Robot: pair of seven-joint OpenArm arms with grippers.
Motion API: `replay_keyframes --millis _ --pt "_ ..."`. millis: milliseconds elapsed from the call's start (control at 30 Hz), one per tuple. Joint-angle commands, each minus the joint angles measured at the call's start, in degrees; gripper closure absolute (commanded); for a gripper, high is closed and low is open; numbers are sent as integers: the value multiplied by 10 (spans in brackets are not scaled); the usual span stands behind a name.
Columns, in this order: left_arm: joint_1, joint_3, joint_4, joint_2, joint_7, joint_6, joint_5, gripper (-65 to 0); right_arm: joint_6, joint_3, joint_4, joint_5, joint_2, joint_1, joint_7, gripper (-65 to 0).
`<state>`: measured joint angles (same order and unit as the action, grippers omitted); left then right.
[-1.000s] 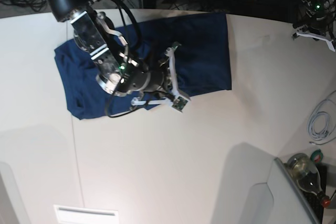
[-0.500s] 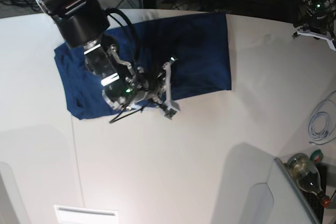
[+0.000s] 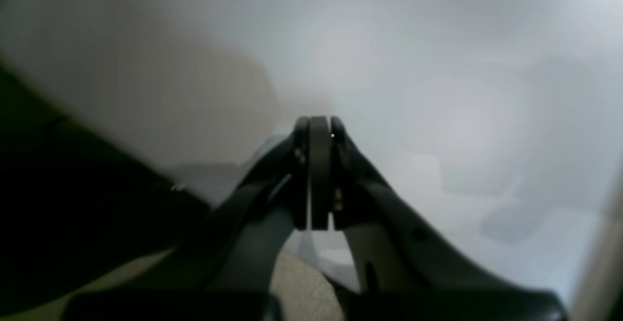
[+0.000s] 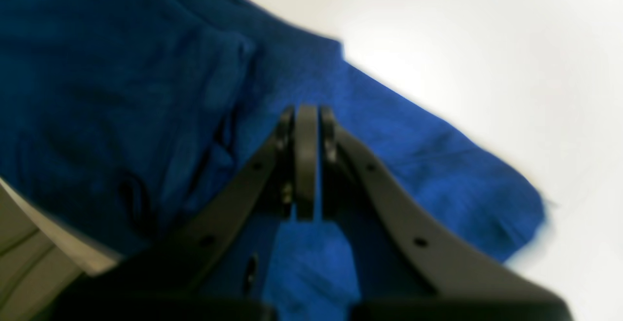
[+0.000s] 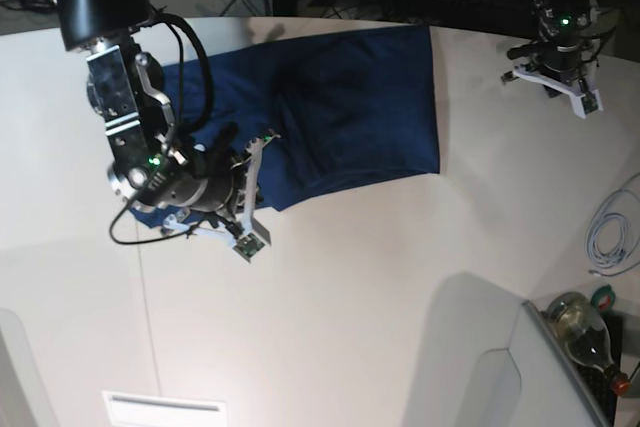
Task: Layout the t-shirt on the table in an organized manner, then fold the t-shirt properly
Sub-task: 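Grasp opposite ends of the folded shirt with both grippers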
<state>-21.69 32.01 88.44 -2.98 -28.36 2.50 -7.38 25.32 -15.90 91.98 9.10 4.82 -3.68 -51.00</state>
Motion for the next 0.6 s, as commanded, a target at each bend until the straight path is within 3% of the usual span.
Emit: replay_keyframes --millis 0,200,333,433,500,567 --pt "-4 -20 28 4 10 -3 1 0 2 -1 27 5 -2 13 -4 -8" --pt "-16 -191 113 24 10 -3 0 0 2 18 33 4 1 61 6 -8" --pt "3 -292 101 23 10 -6 5 0 2 98 45 4 15 86 37 -8" --pt "37 -308 22 22 10 -7 6 0 2 191 39 4 12 87 45 -17" --pt "63 -307 -37 21 10 -7 6 0 3 254 33 8 9 85 43 -56" --pt "86 -306 -88 11 13 -8 6 0 5 305 27 8 9 81 44 -173"
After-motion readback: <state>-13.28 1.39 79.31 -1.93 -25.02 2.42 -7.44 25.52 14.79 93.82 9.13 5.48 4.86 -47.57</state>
